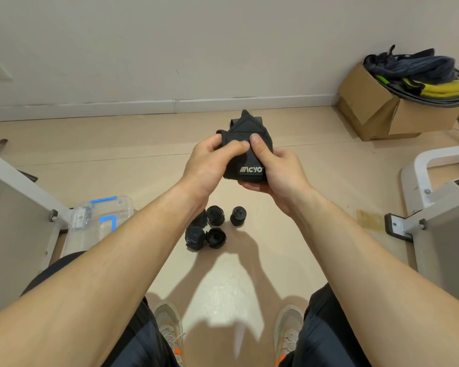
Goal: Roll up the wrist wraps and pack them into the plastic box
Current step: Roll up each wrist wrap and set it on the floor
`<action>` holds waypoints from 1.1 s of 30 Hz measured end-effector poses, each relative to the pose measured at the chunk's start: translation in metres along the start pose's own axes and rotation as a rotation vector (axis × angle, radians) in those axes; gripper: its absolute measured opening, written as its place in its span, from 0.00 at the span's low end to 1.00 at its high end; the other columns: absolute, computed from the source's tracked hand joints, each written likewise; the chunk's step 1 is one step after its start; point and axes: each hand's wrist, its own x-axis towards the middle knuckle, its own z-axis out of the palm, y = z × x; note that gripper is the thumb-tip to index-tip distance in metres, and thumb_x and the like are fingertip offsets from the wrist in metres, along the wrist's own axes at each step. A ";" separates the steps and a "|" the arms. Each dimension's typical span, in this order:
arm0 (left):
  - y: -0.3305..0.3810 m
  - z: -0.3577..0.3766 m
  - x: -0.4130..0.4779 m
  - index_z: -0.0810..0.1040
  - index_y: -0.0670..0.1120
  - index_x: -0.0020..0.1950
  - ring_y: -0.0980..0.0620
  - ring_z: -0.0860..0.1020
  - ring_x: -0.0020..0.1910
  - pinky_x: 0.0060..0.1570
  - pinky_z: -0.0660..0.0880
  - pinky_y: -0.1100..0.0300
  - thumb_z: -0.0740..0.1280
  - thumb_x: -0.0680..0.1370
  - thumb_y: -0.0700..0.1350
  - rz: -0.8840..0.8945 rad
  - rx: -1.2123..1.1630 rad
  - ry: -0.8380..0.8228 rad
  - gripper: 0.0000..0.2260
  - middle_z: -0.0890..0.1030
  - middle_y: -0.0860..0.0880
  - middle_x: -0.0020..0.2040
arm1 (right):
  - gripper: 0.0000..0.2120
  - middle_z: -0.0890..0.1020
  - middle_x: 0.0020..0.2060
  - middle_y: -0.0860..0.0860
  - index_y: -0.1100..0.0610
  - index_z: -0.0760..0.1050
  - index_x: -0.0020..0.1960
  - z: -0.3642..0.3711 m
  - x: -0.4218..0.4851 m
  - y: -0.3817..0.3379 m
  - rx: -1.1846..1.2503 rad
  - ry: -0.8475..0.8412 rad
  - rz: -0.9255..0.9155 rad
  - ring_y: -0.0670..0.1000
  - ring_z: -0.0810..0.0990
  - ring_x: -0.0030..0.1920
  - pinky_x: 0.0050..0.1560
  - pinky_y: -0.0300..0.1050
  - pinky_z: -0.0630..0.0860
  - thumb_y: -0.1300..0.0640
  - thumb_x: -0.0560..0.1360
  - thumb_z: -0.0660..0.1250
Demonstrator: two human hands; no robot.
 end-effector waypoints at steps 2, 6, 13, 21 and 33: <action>0.002 -0.005 0.002 0.85 0.45 0.53 0.55 0.84 0.47 0.50 0.80 0.61 0.73 0.78 0.48 -0.006 0.011 0.064 0.08 0.87 0.48 0.49 | 0.18 0.86 0.45 0.58 0.63 0.81 0.56 0.000 0.002 0.002 -0.022 -0.027 -0.040 0.55 0.87 0.44 0.41 0.47 0.82 0.48 0.79 0.70; 0.004 -0.013 0.006 0.84 0.42 0.57 0.49 0.86 0.51 0.53 0.81 0.55 0.74 0.77 0.49 0.013 0.011 0.141 0.13 0.87 0.46 0.50 | 0.12 0.85 0.47 0.57 0.63 0.79 0.57 0.003 0.000 0.005 -0.003 -0.108 -0.085 0.54 0.86 0.46 0.48 0.53 0.85 0.58 0.77 0.73; 0.008 -0.017 0.003 0.67 0.48 0.67 0.55 0.83 0.53 0.47 0.78 0.63 0.79 0.73 0.49 0.032 0.058 0.211 0.30 0.83 0.50 0.57 | 0.19 0.83 0.50 0.54 0.60 0.80 0.57 0.001 0.001 0.007 -0.057 -0.136 -0.193 0.50 0.84 0.49 0.50 0.51 0.84 0.66 0.68 0.80; 0.006 -0.024 0.002 0.63 0.50 0.72 0.50 0.83 0.58 0.57 0.79 0.45 0.79 0.72 0.48 -0.129 -0.118 0.104 0.36 0.83 0.54 0.60 | 0.27 0.84 0.53 0.52 0.56 0.81 0.57 -0.007 0.007 0.010 -0.105 -0.097 -0.272 0.62 0.81 0.60 0.61 0.66 0.79 0.59 0.60 0.83; 0.003 -0.035 -0.002 0.77 0.50 0.67 0.45 0.84 0.58 0.56 0.81 0.49 0.76 0.69 0.47 -0.149 -0.095 -0.183 0.27 0.83 0.45 0.63 | 0.31 0.82 0.58 0.58 0.63 0.75 0.64 -0.013 0.003 0.003 0.101 -0.282 -0.192 0.56 0.83 0.57 0.54 0.54 0.81 0.66 0.63 0.81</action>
